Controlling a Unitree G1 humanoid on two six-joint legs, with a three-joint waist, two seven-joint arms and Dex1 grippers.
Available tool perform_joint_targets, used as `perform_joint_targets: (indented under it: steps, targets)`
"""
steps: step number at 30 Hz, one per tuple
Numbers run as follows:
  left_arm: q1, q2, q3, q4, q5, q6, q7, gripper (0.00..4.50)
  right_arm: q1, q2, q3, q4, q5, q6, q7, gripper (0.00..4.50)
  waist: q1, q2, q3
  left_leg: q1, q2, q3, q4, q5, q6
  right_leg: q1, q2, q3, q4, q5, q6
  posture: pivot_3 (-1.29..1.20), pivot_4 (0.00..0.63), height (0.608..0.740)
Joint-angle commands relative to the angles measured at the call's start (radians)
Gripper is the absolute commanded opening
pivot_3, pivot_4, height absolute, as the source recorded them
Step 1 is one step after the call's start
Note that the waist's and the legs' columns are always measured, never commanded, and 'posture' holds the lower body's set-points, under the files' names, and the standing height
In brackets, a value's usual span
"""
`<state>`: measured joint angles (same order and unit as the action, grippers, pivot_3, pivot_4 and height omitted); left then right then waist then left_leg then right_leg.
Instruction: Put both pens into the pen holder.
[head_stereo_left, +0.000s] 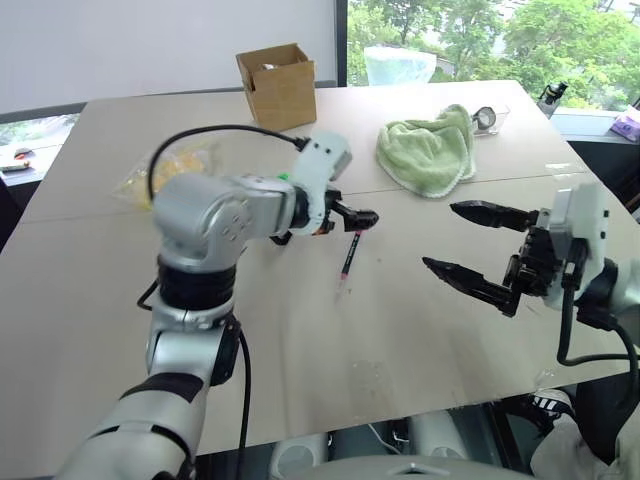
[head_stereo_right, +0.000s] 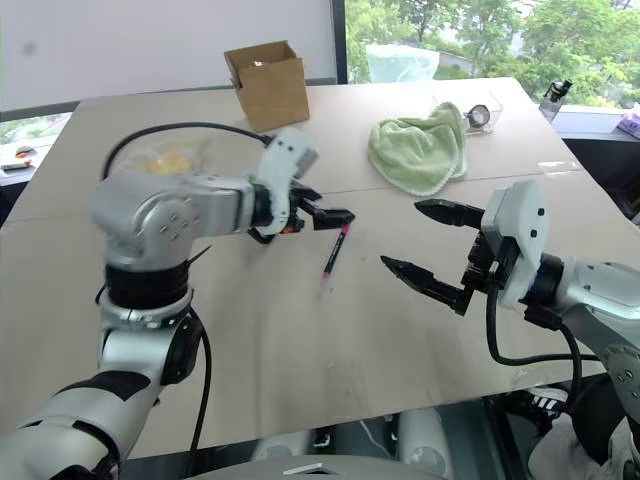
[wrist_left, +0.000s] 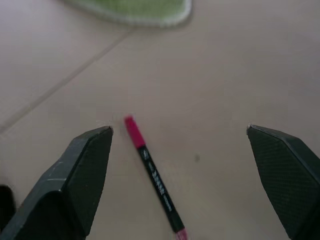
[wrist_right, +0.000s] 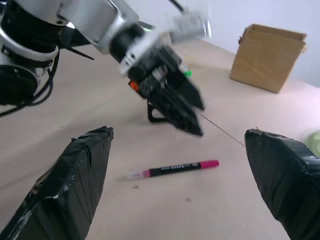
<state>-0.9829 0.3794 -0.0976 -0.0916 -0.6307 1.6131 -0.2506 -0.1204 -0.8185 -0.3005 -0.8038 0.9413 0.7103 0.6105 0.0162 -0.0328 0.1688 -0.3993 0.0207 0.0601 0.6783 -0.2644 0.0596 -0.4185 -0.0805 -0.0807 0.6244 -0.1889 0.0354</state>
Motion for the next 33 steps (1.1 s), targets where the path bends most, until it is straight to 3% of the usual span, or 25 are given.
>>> perform_joint_targets:
  steps: [1, 11, 14, 22, 28, 33]
  targets:
    - [-0.080, -0.027, -0.073, 0.155, -0.096, 0.001, 0.129, 4.41, 0.027, -0.016, -0.059, -0.061, 0.029, -0.008, -0.027, 4.50, 0.002, 0.000, 0.000, 0.000, 0.000, 0.000, 0.000, 0.000, 0.000, 0.000, 0.000, 0.000, 0.000, 0.000, 0.000, 0.00, 0.150, 0.740]
    - [-0.180, -0.177, -0.141, 0.489, -0.109, 0.001, 0.356, 4.41, 0.136, -0.025, -0.135, -0.140, 0.058, -0.015, -0.100, 4.50, 0.004, 0.000, 0.000, -0.001, -0.002, 0.001, 0.000, 0.000, 0.000, 0.000, -0.003, 0.002, -0.001, -0.001, 0.001, 0.00, 0.150, 0.740]
    - [-0.167, -0.200, -0.152, 0.547, -0.116, 0.001, 0.401, 3.58, 0.169, -0.027, -0.159, -0.157, 0.065, -0.021, -0.118, 4.50, 0.004, 0.000, 0.000, -0.001, -0.002, 0.001, 0.000, 0.000, 0.000, 0.000, -0.003, 0.002, -0.001, -0.001, 0.001, 0.00, 0.150, 0.740]
    - [-0.142, -0.192, -0.181, 0.539, -0.154, 0.001, 0.448, 0.05, 0.246, -0.050, -0.175, -0.172, 0.040, -0.031, -0.094, 4.50, 0.009, 0.000, -0.001, -0.001, -0.003, 0.000, 0.000, 0.000, 0.000, 0.001, -0.005, 0.002, -0.001, -0.001, 0.001, 0.00, 0.150, 0.740]
    - [-0.139, -0.148, -0.202, 0.503, -0.226, 0.001, 0.450, 0.05, 0.426, -0.121, -0.243, -0.136, -0.093, -0.072, 0.097, 4.50, 0.020, 0.000, -0.001, -0.001, -0.004, 0.001, 0.000, 0.000, 0.000, 0.001, -0.005, 0.003, -0.001, -0.002, 0.002, 0.00, 0.150, 0.740]
    - [-0.125, -0.127, -0.210, 0.476, -0.280, 0.001, 0.473, 0.05, 0.447, -0.117, -0.280, -0.091, -0.111, -0.101, 0.167, 4.50, 0.021, 0.000, -0.001, 0.000, -0.004, 0.001, 0.000, -0.001, 0.000, 0.001, -0.005, 0.004, -0.001, -0.002, 0.003, 0.00, 0.150, 0.740]
